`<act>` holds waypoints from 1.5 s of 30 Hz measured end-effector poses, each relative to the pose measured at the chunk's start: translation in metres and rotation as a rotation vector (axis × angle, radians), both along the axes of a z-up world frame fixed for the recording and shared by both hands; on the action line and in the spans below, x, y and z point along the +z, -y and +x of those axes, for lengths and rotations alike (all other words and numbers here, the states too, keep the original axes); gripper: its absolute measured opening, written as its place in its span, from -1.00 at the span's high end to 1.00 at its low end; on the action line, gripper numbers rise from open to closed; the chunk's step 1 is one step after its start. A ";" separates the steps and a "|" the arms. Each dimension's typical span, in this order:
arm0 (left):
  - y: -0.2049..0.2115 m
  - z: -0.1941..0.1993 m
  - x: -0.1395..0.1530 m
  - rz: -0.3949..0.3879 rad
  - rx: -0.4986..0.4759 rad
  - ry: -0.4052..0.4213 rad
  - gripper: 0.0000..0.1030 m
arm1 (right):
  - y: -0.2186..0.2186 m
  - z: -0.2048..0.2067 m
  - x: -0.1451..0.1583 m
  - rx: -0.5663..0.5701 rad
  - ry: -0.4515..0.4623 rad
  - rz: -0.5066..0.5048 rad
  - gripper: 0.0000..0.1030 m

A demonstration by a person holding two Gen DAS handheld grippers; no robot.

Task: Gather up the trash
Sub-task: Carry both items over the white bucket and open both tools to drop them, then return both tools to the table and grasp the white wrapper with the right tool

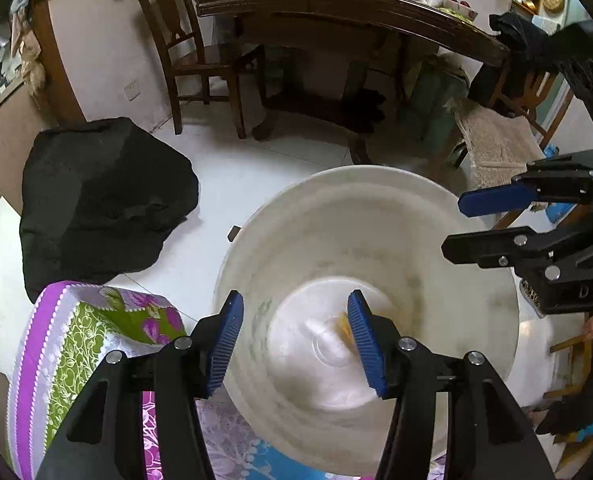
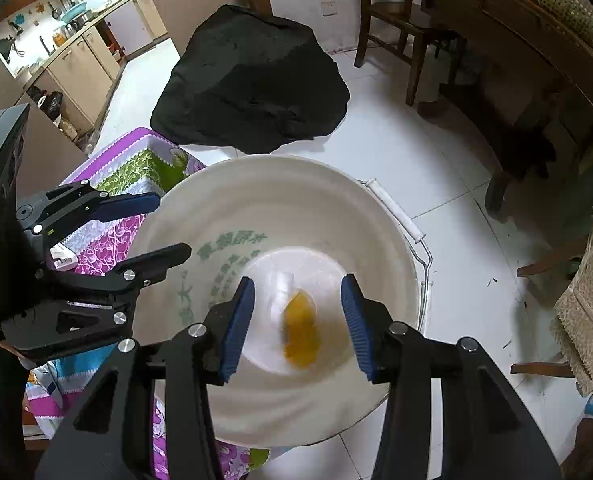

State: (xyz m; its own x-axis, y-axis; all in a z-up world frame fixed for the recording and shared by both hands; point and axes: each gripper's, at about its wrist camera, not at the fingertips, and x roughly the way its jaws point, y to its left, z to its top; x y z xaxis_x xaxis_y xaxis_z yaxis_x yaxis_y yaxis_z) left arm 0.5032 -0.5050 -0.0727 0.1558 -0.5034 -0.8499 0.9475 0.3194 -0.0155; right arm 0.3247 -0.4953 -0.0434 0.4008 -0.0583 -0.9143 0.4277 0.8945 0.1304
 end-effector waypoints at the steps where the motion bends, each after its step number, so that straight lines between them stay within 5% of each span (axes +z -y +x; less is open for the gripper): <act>1: -0.001 -0.001 0.001 0.000 -0.002 0.003 -0.07 | -0.001 0.000 -0.001 0.001 -0.002 -0.002 0.16; 10: -0.031 -0.012 0.008 -0.030 0.016 0.054 -0.07 | -0.023 -0.009 -0.007 0.004 0.002 -0.037 0.16; 15: -0.081 -0.022 0.033 -0.088 0.060 0.116 -0.16 | -0.043 -0.019 0.004 0.020 0.099 -0.014 0.16; 24: -0.242 -0.044 0.066 -0.153 0.263 0.166 -0.28 | -0.129 -0.052 0.005 0.138 0.256 -0.023 0.16; 29: -0.364 -0.059 0.083 -0.228 0.463 0.173 -0.40 | -0.187 -0.065 -0.001 0.240 0.316 -0.019 0.16; 37: -0.529 -0.126 0.054 -0.199 0.768 0.234 -0.42 | -0.268 -0.087 -0.021 0.333 0.382 0.047 0.16; 45: -0.615 -0.191 0.001 -0.186 0.907 0.126 -0.42 | -0.339 -0.112 -0.042 0.436 0.418 0.080 0.16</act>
